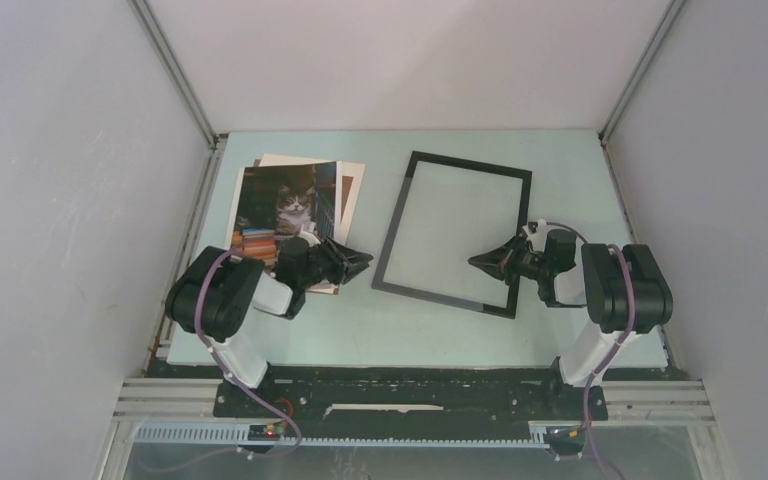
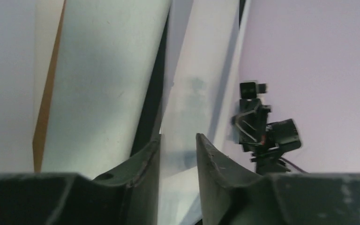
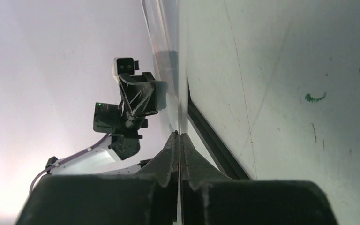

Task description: Put the photo into the frame

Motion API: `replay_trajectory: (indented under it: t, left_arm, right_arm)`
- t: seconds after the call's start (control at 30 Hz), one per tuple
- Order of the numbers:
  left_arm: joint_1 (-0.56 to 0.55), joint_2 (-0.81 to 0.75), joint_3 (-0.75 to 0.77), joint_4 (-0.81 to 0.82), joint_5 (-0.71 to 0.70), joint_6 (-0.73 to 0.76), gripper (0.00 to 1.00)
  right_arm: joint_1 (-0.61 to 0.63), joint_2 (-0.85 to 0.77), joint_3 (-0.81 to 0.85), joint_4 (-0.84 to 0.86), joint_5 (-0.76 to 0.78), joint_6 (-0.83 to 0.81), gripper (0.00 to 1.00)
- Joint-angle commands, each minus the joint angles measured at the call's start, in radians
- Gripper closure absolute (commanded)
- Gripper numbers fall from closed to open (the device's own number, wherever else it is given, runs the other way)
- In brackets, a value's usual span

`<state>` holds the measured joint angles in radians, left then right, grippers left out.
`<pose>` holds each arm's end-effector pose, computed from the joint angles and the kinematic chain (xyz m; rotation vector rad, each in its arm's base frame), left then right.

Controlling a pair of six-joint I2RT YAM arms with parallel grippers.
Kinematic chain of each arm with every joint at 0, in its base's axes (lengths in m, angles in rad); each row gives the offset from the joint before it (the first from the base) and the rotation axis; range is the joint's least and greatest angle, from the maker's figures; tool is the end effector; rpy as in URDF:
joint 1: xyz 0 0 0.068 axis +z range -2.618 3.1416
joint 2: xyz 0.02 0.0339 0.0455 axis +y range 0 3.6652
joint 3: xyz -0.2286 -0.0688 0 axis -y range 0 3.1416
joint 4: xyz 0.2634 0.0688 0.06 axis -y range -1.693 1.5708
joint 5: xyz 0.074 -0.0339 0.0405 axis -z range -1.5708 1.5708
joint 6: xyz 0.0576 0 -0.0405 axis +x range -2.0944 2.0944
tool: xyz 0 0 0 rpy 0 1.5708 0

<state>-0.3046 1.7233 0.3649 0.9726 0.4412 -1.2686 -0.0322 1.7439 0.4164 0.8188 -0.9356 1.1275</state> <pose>0.2652 -0.1092 0.0472 -0.7244 2.1001 -1.3948 0.2769 0.0375 0.0448 0.6505 2.1688 1.6001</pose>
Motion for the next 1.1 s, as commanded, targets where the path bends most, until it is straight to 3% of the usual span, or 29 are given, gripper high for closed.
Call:
replay_trajectory:
  t: [0.0,0.13,0.37,0.73,0.93,1.07]
  left_arm:
    - [-0.003,-0.074,0.117,-0.205,0.061,0.169,0.55]
    - [-0.001,-0.063,0.192,-0.259,0.087,0.195,0.43]
    - [0.015,0.004,0.322,-0.343,0.107,0.224,0.43]
    - [0.017,0.052,0.44,-0.416,0.127,0.278,0.74]
    - [-0.01,0.013,0.53,-0.63,0.042,0.453,0.97]
    - [-0.05,-0.02,0.598,-0.739,-0.036,0.575,1.0]
  right_arm:
    - [-0.017,-0.003,0.037,-0.005,-0.066,-0.091,1.0]
    - [-0.024,-0.028,0.039,-0.07,-0.118,-0.185,1.0]
    - [-0.038,-0.085,0.039,-0.179,-0.155,-0.264,1.0]
    - [-0.04,-0.164,0.04,-0.267,-0.122,-0.335,1.0]
    - [-0.038,-0.223,0.054,-0.386,-0.059,-0.411,1.0]
    - [-0.035,-0.289,0.107,-0.626,0.095,-0.531,0.87]
